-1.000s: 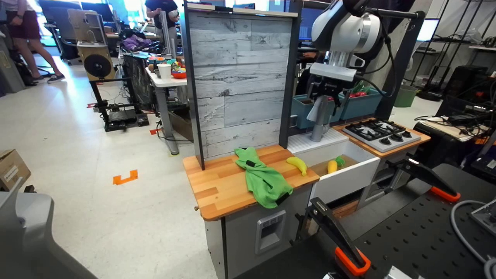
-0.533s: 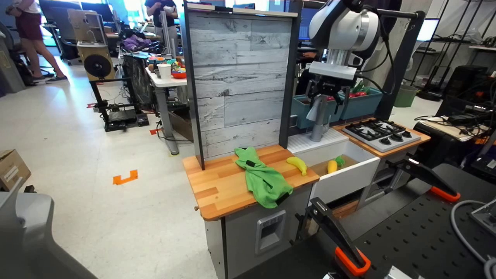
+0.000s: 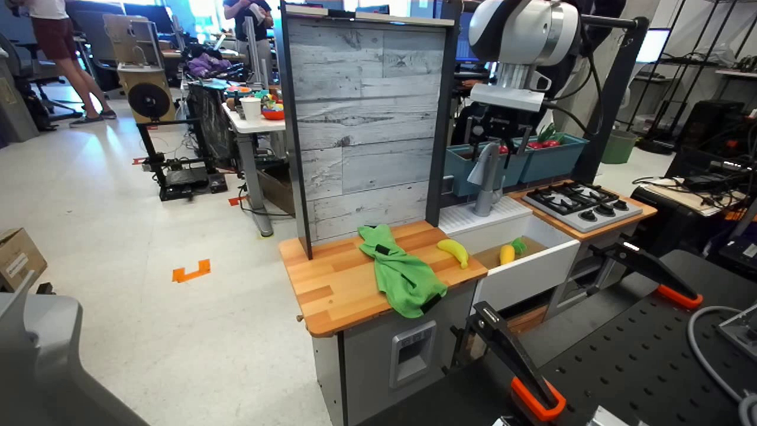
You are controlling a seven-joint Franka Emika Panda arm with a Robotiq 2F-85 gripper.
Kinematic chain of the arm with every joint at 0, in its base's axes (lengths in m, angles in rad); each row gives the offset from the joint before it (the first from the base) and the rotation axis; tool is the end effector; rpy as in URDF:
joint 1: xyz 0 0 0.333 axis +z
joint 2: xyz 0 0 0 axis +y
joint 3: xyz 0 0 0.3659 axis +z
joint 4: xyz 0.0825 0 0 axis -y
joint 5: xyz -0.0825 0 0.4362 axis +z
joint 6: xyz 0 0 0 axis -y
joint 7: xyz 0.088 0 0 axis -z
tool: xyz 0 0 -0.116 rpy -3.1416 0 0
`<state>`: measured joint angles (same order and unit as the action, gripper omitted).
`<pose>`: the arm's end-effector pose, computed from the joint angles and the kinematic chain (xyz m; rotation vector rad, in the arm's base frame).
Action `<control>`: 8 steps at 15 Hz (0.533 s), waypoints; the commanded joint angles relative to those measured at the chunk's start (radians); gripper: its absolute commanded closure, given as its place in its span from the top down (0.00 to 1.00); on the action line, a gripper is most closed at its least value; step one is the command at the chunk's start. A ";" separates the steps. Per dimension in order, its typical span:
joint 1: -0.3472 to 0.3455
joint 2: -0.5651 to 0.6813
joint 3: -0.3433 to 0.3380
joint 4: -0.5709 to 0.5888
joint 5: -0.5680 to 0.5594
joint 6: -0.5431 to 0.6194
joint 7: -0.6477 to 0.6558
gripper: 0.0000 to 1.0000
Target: Move the tap
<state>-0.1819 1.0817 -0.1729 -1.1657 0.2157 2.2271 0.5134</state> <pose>0.8054 -0.2440 0.1128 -2.8063 1.3738 0.0094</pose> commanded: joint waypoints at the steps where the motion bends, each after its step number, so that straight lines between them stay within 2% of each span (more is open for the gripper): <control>1: -0.003 -0.030 0.009 -0.035 -0.001 0.008 -0.023 0.49; 8: -0.003 -0.013 0.008 -0.010 -0.005 0.020 -0.019 0.00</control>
<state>-0.1774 1.0773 -0.1646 -1.1644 0.2169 2.2381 0.5096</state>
